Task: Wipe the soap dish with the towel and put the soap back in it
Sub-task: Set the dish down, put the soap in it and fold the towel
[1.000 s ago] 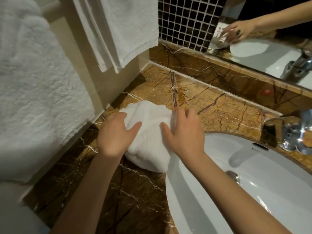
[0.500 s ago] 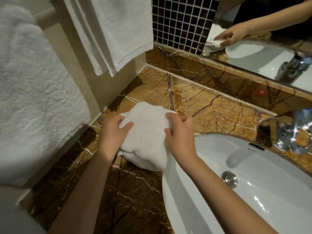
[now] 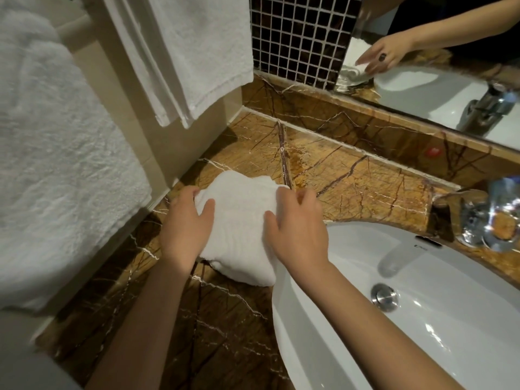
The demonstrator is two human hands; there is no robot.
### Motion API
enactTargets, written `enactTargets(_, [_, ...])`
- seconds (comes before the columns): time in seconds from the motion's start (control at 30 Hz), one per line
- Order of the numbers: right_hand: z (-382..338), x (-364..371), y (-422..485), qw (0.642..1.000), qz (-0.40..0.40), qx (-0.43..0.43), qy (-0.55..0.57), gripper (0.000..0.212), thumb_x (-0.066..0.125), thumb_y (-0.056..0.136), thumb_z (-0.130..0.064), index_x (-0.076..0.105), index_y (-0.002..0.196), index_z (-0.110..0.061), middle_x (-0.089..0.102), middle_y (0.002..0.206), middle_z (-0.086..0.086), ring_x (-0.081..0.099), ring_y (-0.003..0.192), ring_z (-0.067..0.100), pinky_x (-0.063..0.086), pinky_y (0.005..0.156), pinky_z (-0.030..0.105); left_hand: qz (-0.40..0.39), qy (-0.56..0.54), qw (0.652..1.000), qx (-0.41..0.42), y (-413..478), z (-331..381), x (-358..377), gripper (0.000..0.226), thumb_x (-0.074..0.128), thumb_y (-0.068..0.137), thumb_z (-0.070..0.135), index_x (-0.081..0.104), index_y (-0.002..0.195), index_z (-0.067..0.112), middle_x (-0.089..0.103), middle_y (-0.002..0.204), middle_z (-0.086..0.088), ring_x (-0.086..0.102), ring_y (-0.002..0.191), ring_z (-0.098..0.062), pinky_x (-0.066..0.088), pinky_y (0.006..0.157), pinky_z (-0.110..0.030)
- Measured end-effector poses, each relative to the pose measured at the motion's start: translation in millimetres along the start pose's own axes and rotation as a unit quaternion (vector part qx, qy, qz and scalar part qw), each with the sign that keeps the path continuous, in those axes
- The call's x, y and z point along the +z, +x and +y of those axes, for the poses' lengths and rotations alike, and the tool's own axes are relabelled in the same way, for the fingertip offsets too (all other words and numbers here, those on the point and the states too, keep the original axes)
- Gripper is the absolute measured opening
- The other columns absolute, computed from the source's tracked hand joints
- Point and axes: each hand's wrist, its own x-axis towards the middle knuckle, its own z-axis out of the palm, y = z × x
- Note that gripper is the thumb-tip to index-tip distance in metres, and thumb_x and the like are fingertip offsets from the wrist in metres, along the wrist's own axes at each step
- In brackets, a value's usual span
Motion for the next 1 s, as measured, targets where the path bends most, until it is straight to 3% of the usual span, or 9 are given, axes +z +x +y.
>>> enactTargets(0.1, [-0.6, 3.7, 0.9, 0.992, -0.034, 0.06, 0.102, 0.056, 0.055, 0.089, -0.033, 0.033, 0.138, -0.015, 0.042, 0.127, 0.013, 0.043, 0.115, 0.032, 0.037, 0.078, 0.034, -0.067, -0.027, 0.997, -0.021, 13.7, 7.8, -0.2, 0.065, 0.048, 0.08, 0.066, 0.047, 0.131, 0.025, 0.053, 0.133, 0.001, 0.051, 0.117, -0.024, 0.044, 0.092, -0.044])
enactTargets(0.23, [3.0, 7.0, 7.2, 0.982, -0.039, 0.058, 0.173, 0.058, 0.056, 0.09, -0.015, 0.031, 0.142, -0.016, 0.044, 0.137, 0.009, 0.04, 0.123, 0.023, 0.027, 0.085, 0.022, -0.117, -0.095, 0.988, -0.046, 27.5, 15.4, 1.7, 0.033, 0.064, 0.075, 0.058, 0.061, 0.078, 0.026, 0.064, 0.083, 0.007, 0.06, 0.08, -0.017, 0.041, 0.061, -0.029])
enactTargets(0.33, [1.9, 7.3, 9.0, 0.976, 0.004, 0.052, 0.211, 0.058, 0.053, 0.09, -0.008, 0.033, 0.143, -0.018, 0.042, 0.141, 0.004, 0.037, 0.124, 0.014, 0.02, 0.085, 0.01, -0.119, -0.16, 0.978, -0.059, 31.9, 19.4, 7.5, 0.036, 0.058, 0.082, 0.055, 0.06, 0.07, 0.02, 0.063, 0.075, 0.0, 0.059, 0.073, -0.021, 0.042, 0.064, -0.031])
enactTargets(0.4, [2.2, 8.1, 8.9, 0.976, 0.033, 0.043, 0.211, 0.057, 0.051, 0.089, -0.004, 0.035, 0.142, -0.018, 0.044, 0.138, 0.005, 0.037, 0.117, 0.011, 0.02, 0.08, 0.007, -0.103, -0.115, 0.988, -0.033, 31.8, 17.9, 11.6, 0.044, 0.049, 0.085, 0.057, 0.059, 0.075, 0.016, 0.061, 0.077, -0.003, 0.057, 0.075, -0.024, 0.042, 0.069, -0.035])
enactTargets(0.5, [4.4, 10.4, 9.6, 0.982, 0.019, 0.055, 0.181, 0.056, 0.05, 0.088, -0.001, 0.037, 0.139, -0.02, 0.047, 0.128, 0.01, 0.043, 0.112, 0.02, 0.026, 0.074, 0.021, -0.083, -0.018, 0.996, 0.015, 31.1, 11.9, 16.6, 0.045, 0.04, 0.089, 0.056, 0.06, 0.093, 0.016, 0.061, 0.087, -0.003, 0.056, 0.084, -0.026, 0.044, 0.075, -0.038])
enactTargets(0.67, [10.4, 8.2, 14.8, 0.982, 0.033, 0.064, 0.174, 0.06, 0.053, 0.084, -0.001, 0.04, 0.139, -0.022, 0.05, 0.13, 0.005, 0.043, 0.115, 0.018, 0.025, 0.079, 0.018, -0.048, -0.034, 0.998, 0.036, 30.8, 11.9, 20.9, 0.047, 0.038, 0.09, 0.057, 0.059, 0.099, 0.015, 0.06, 0.09, -0.003, 0.055, 0.084, -0.025, 0.04, 0.07, -0.036])
enactTargets(0.83, [17.8, 5.4, 26.7, 0.982, -0.06, 0.126, 0.125, 0.055, 0.055, 0.075, -0.018, 0.05, 0.129, -0.026, 0.057, 0.119, 0.006, 0.054, 0.104, 0.027, 0.045, 0.072, 0.034, -0.073, 0.062, 0.994, 0.056, 27.7, 15.0, 14.1, 0.047, 0.036, 0.09, 0.057, 0.06, 0.107, 0.021, 0.063, 0.102, -0.007, 0.056, 0.09, -0.027, 0.045, 0.077, -0.04])
enactTargets(0.93, [17.7, 1.5, 48.0, 0.985, -0.021, 0.102, 0.136, 0.052, 0.059, 0.076, -0.022, 0.053, 0.128, -0.024, 0.055, 0.124, 0.004, 0.052, 0.111, 0.025, 0.04, 0.077, 0.031, 0.003, 0.083, 0.988, 0.134, 13.6, 8.4, -4.3, 0.054, 0.048, 0.083, 0.061, 0.053, 0.124, 0.026, 0.056, 0.119, -0.005, 0.051, 0.107, -0.025, 0.044, 0.087, -0.041])
enactTargets(1.0, [13.1, 1.4, 63.6, 0.987, -0.025, 0.017, 0.155, 0.048, 0.057, 0.086, -0.027, 0.05, 0.133, -0.022, 0.053, 0.129, 0.003, 0.048, 0.119, 0.022, 0.037, 0.088, 0.031, -0.022, 0.053, 0.966, 0.251, -3.6, 1.6, -15.9, 0.07, 0.054, 0.073, 0.069, 0.049, 0.13, 0.03, 0.051, 0.132, 0.002, 0.045, 0.121, -0.018, 0.037, 0.097, -0.038])
